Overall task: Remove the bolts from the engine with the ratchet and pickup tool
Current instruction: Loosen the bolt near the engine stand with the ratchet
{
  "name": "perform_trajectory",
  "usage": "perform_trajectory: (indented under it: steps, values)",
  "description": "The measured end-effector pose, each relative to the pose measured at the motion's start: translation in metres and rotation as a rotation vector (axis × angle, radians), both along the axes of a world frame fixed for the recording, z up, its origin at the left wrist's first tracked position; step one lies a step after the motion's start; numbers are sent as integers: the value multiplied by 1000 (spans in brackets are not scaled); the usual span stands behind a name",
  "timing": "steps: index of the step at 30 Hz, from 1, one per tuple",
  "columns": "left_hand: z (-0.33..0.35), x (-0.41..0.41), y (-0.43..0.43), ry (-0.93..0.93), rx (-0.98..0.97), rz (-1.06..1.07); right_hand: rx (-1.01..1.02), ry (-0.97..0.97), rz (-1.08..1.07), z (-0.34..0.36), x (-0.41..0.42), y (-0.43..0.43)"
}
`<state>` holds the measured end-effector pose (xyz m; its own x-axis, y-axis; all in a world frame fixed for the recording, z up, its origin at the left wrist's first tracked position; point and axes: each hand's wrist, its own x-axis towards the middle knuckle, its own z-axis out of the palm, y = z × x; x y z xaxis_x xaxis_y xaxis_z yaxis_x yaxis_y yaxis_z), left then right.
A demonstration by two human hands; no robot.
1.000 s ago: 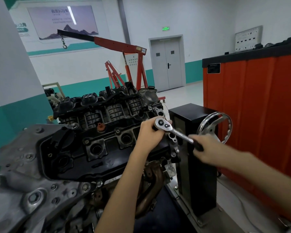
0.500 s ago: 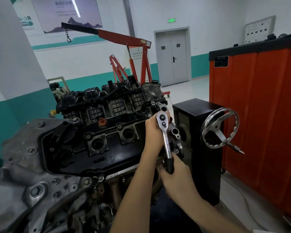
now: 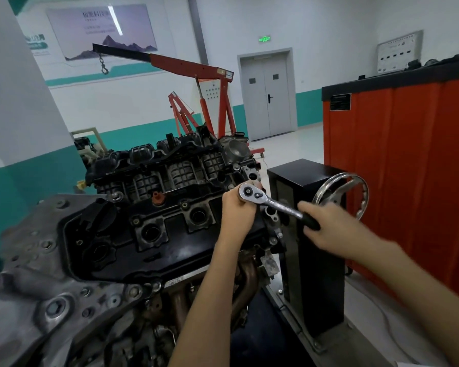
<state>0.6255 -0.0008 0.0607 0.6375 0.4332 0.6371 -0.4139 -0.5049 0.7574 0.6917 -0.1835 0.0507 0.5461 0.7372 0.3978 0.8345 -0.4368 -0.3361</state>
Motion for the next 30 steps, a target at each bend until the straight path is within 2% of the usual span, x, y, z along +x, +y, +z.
perform_trajectory:
  steps: [3, 5, 7, 9, 11, 13, 17, 18, 20, 22, 25, 27, 30]
  values:
    - [-4, 6, -5, -57, -10, 52, 332, 442, 28, -45, -58, 18]
    - [-3, 10, -7, -72, 2, 89, 510, 641, 20, -58, -93, 48]
    - [-1, 11, -6, -47, -10, 106, 590, 724, 28, -62, -113, 71]
    - [1, 8, -2, -7, 9, 88, 564, 715, 32, -60, -109, 69]
    - [2, 4, 2, 38, 91, 72, 446, 640, 77, -53, -84, 46]
    - [3, 3, 4, 51, 114, 53, 254, 479, 110, -35, -48, 15]
    - [5, 4, 5, 57, 137, 29, -149, -150, -15, 24, 21, -7]
    - [4, 5, 6, 40, 106, 35, -181, -260, -30, 33, 26, -3]
    - [2, 5, 6, -10, 33, 59, -157, -281, -65, 31, 19, 4]
    - [-1, 6, 3, -39, -3, 61, -32, -117, -107, 6, -1, 5]
    - [-3, 10, -4, -52, -57, 105, 276, 368, -53, -38, -56, 19]
    - [-1, 13, -7, -57, -32, 136, 463, 608, -16, -54, -91, 47]
    - [4, 13, -3, 7, -7, 184, 571, 750, 13, -59, -117, 76]
